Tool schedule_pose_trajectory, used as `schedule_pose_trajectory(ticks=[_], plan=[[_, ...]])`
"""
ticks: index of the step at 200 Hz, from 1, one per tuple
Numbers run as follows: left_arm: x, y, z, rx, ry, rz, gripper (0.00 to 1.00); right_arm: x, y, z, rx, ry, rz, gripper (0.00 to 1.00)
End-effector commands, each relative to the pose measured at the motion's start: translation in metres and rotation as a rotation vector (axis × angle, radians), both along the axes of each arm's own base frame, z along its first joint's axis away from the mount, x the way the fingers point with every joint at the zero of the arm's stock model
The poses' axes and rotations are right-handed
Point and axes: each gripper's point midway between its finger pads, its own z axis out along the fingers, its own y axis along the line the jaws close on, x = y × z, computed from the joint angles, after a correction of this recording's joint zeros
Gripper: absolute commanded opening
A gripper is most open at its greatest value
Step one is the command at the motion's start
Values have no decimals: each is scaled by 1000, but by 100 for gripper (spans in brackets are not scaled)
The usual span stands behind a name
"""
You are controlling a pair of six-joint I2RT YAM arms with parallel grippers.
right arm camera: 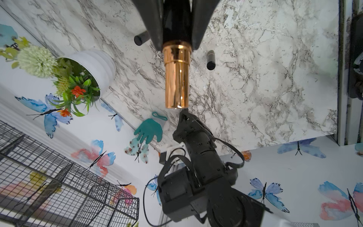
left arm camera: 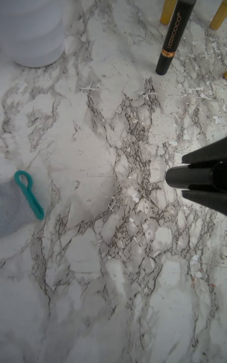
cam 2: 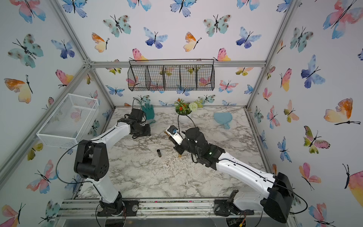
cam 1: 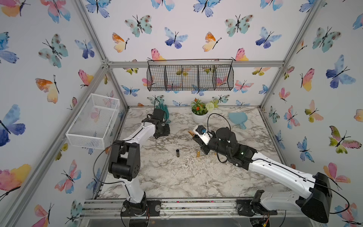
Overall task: Open the lipstick cap
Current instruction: Place the cover at the center of the board.
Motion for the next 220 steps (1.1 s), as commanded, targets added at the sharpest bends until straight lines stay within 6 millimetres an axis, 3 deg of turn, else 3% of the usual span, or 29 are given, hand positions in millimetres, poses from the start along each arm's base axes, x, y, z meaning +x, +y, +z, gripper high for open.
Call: schedule_pose_trajectory(ticks=[1, 43, 86, 91, 109, 136, 177, 180, 204, 220], plan=[[12, -2, -12, 78, -8, -21, 5, -2, -5, 6, 8, 7, -21, 2], [15, -10, -38, 88, 40, -41, 7, -6, -12, 5, 15, 17, -36, 2], [5, -11, -56, 100, 88, -55, 14, -6, -14, 1, 5, 24, -43, 2], [2, -10, -68, 110, 117, -57, 14, -6, -14, 0, 4, 25, -44, 2], [-2, -10, -74, 118, 132, -62, 18, -6, -14, -1, 4, 25, -45, 2], [-3, -12, -73, 123, 127, -74, 33, -3, -15, -1, -9, 15, -57, 2], [-1, -12, -62, 126, 113, -74, 55, -4, -14, -2, -2, 20, -54, 2], [1, -13, -49, 118, 88, -73, 56, -4, -14, -3, -4, 22, -54, 2], [1, -12, -10, 99, 31, -68, 62, -3, -12, -7, 3, 28, -51, 2], [-5, -14, 27, 52, -18, -74, 64, -3, -10, -11, 1, 36, -48, 2]])
